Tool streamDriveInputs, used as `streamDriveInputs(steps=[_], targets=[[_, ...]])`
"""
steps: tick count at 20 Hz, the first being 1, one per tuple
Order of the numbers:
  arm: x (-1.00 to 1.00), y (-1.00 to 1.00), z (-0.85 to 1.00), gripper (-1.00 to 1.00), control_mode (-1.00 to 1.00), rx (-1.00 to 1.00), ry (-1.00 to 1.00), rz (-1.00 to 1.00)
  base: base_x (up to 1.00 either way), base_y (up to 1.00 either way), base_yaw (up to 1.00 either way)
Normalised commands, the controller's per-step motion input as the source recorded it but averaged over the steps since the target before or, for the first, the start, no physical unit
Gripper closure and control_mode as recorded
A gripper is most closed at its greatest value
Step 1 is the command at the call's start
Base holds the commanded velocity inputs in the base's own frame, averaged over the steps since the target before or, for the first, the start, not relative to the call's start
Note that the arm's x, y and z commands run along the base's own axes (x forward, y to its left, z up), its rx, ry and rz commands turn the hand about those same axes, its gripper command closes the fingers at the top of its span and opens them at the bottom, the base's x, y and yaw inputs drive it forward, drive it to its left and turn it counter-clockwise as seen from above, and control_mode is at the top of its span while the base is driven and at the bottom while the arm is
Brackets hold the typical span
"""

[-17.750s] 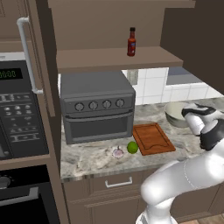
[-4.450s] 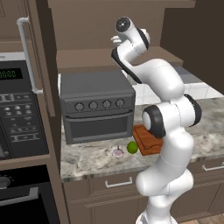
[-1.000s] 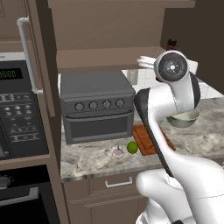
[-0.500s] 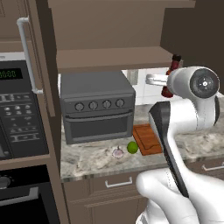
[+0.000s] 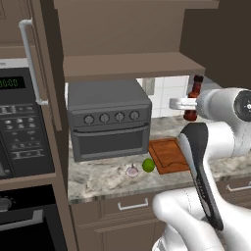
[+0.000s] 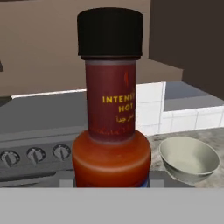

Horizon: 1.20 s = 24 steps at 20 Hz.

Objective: Open the cabinet. Place the bowl and condiment on the counter. Then place the lime and garlic on the cutting board.

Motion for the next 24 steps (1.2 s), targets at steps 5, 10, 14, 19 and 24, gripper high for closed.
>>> streamDriveInputs(steps=[5,10,14,19,24], targets=[[-0.07,-0.01,-0.54,1.0,-1.0,-0.02,0.0,0.09,0.0,0.0,0.0],[-0.04,-0.2,-0.45,1.0,-1.0,-0.01,0.0,0.07,0.0,0.0,0.0],[-0.07,-0.45,-0.29,1.0,-1.0,0.0,0.0,0.08,0.0,0.0,0.0],[-0.54,-0.49,-0.53,1.0,-1.0,0.0,-0.12,0.06,0.0,0.0,0.0],[-0.87,-0.16,-0.51,1.0,-1.0,-0.01,-0.24,0.01,0.0,0.0,0.0]])
